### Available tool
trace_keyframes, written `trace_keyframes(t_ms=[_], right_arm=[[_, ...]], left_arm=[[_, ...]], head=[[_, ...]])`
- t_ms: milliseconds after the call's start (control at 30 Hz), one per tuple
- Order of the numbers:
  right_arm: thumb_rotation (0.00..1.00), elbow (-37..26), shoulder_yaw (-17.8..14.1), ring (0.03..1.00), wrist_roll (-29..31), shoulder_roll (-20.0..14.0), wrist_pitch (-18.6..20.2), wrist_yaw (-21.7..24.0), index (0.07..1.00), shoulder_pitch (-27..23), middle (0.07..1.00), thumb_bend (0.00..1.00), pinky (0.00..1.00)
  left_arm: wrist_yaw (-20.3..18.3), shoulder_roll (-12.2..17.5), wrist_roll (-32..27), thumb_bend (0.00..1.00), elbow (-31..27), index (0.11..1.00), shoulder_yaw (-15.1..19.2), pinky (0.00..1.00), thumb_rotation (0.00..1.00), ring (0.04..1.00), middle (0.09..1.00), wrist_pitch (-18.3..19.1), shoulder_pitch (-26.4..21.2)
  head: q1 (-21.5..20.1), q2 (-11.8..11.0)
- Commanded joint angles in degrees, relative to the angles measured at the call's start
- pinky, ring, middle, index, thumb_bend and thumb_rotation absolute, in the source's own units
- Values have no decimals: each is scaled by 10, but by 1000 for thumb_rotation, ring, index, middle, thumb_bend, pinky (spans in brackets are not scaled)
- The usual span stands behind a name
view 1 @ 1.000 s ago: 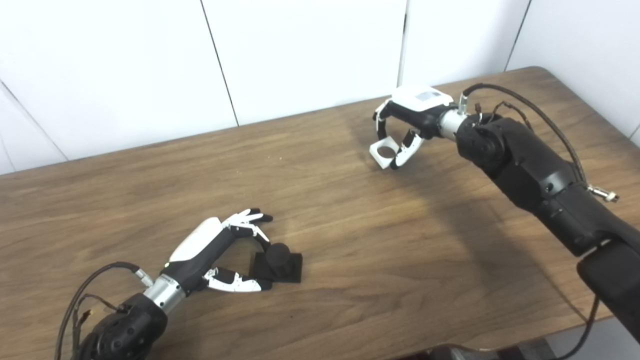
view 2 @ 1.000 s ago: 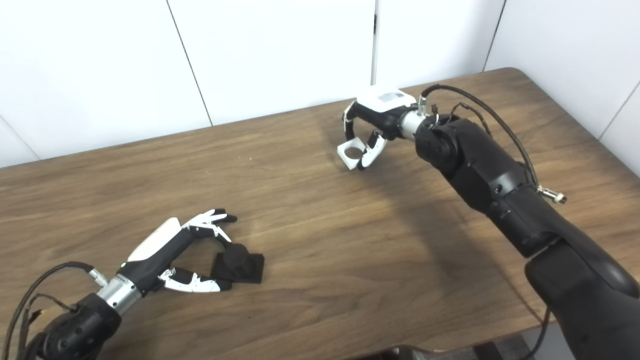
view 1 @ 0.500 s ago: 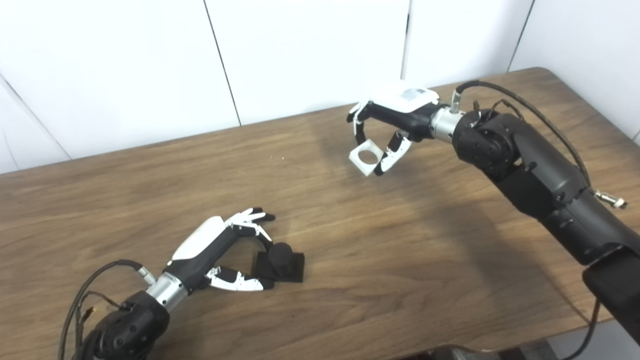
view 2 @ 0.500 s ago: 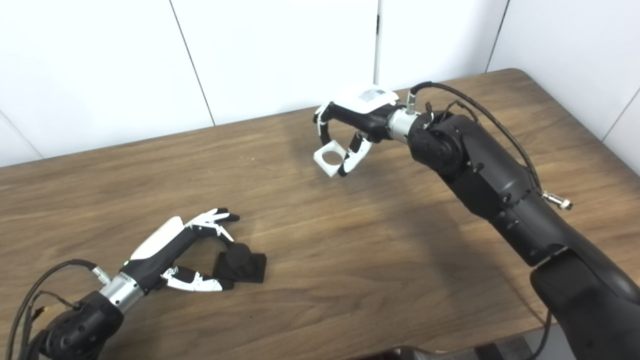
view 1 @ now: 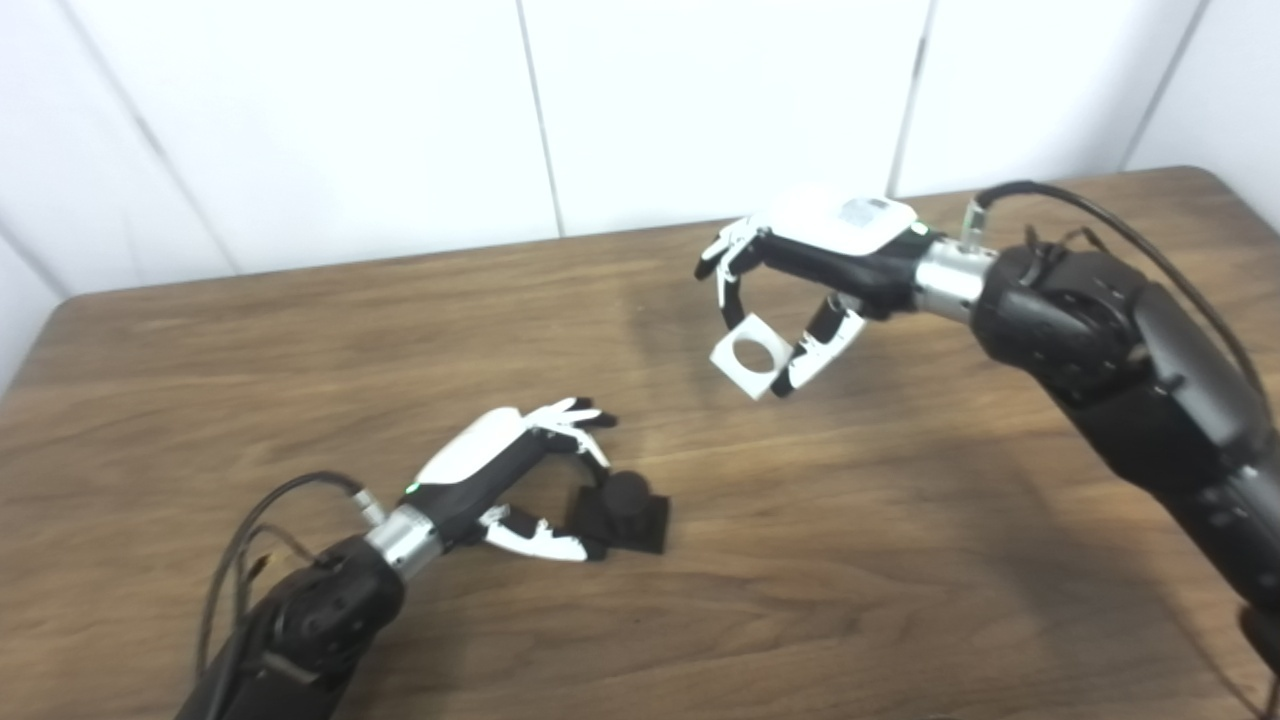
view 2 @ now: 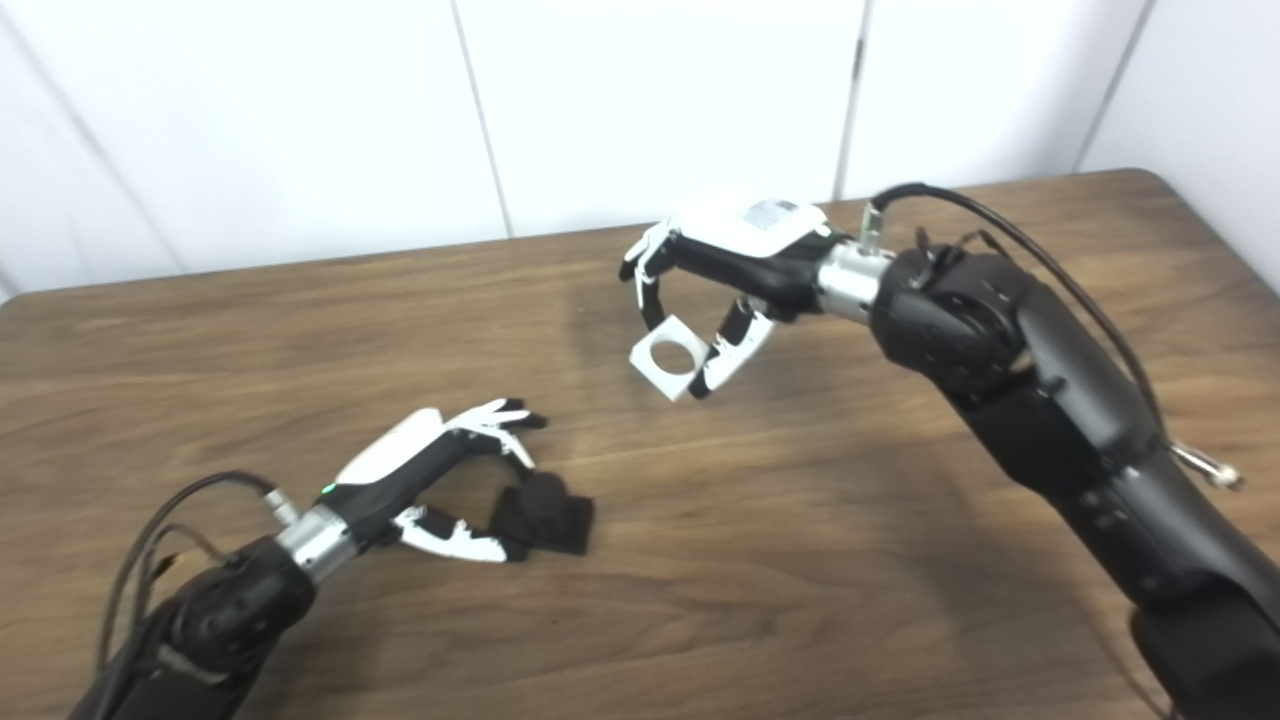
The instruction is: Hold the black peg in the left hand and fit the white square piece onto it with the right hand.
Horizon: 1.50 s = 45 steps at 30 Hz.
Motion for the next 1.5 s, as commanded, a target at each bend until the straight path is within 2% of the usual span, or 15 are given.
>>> trace_keyframes(t_ms=[0,233,367,700,1200,1467], right_arm=[[142,-29,-7,850,15,3,-17,6,481,-23,792,510,796],[143,-51,-2,838,30,16,-20,33,480,-26,784,511,791],[144,-58,3,841,36,21,-18,50,480,-29,786,511,798],[141,-38,17,831,34,42,-43,62,479,-30,784,511,780],[143,2,37,844,22,73,-49,69,480,-31,790,510,810],[143,32,39,839,15,87,-60,61,481,-31,789,510,783]], left_arm=[[-26,-7,50,517,24,492,-25,982,88,987,904,31,9],[-28,-18,58,516,22,492,-32,984,88,990,906,49,1],[-26,-25,62,516,25,492,-35,985,88,991,906,53,-3],[-23,-32,62,516,32,492,-34,993,89,992,904,54,-5],[-22,-38,67,516,28,492,-34,979,90,992,904,60,-5],[-19,-40,64,516,30,492,-33,988,90,991,903,56,-3]], head=[[9,3],[55,15],[68,18],[69,20],[78,23],[80,24]])
